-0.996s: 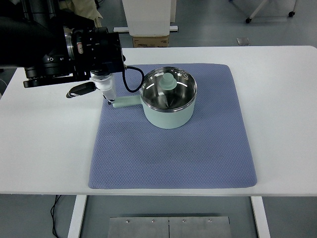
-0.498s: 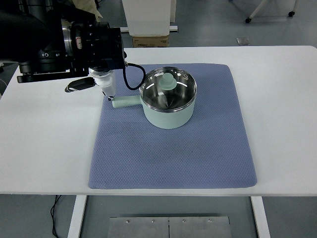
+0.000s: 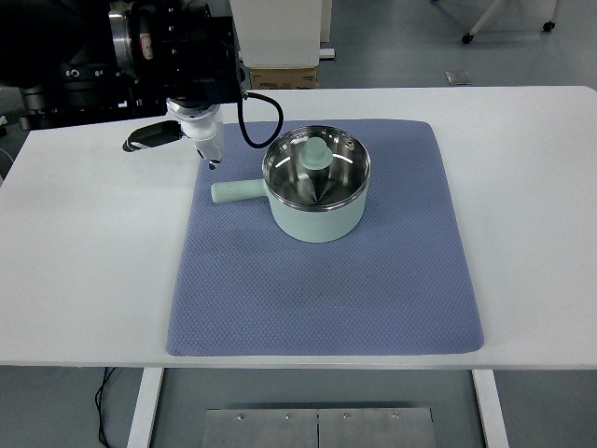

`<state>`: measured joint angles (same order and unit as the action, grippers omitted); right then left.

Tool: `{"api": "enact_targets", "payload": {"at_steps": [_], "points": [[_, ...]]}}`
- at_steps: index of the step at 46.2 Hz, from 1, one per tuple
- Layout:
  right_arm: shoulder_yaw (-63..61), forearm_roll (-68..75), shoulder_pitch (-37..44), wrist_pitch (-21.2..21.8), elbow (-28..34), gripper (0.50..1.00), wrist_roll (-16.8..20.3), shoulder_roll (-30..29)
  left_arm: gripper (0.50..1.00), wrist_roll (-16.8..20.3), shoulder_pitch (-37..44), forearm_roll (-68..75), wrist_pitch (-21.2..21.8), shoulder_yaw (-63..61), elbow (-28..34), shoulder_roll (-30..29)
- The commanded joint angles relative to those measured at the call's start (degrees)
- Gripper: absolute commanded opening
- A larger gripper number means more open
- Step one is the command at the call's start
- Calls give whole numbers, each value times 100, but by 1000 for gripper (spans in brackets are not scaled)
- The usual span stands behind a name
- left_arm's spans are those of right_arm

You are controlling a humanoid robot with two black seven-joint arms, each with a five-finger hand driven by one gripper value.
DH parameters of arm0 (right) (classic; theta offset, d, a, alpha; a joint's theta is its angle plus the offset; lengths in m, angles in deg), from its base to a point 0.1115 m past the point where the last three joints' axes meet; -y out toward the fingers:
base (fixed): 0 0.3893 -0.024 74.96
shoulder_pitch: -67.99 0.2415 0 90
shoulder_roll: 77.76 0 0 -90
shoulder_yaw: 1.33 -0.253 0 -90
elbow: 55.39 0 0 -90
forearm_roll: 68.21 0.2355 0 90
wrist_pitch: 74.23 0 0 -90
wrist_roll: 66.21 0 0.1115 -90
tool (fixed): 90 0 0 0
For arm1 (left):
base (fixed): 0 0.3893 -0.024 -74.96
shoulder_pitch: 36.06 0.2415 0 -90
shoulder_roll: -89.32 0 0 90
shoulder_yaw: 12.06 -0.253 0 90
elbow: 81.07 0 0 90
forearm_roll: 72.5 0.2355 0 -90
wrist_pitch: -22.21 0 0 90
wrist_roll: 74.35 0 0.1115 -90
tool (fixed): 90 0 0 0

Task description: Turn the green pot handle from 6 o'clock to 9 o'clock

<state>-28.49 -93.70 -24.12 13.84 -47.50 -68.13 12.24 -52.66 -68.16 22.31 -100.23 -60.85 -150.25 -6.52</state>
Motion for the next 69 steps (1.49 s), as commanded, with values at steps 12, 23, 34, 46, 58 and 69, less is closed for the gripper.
{"api": "enact_targets", "payload": {"at_steps": [12, 23, 34, 46, 58, 69], "points": [[0, 0, 1, 0, 2, 1000, -1, 0, 1000, 28, -147, -568, -255, 1705, 62, -392], [0, 0, 1, 0, 2, 1000, -1, 0, 1000, 28, -226, -2052, -255, 2260, 958, -436], [0, 0, 1, 0, 2, 1000, -1, 0, 1000, 37, -94, -4294, -255, 2234, 2355, -524], [0, 0, 1, 0, 2, 1000, -1, 0, 1000, -69, 424, -6368, -255, 2058, 3121, -813], [0, 0, 1, 0, 2, 1000, 7, 0, 1000, -244, 1048, -7704, -255, 2058, 3780, -1095], [0, 0, 1, 0, 2, 1000, -1, 0, 1000, -271, 1769, -9014, -255, 2067, 4580, -1191]]}}
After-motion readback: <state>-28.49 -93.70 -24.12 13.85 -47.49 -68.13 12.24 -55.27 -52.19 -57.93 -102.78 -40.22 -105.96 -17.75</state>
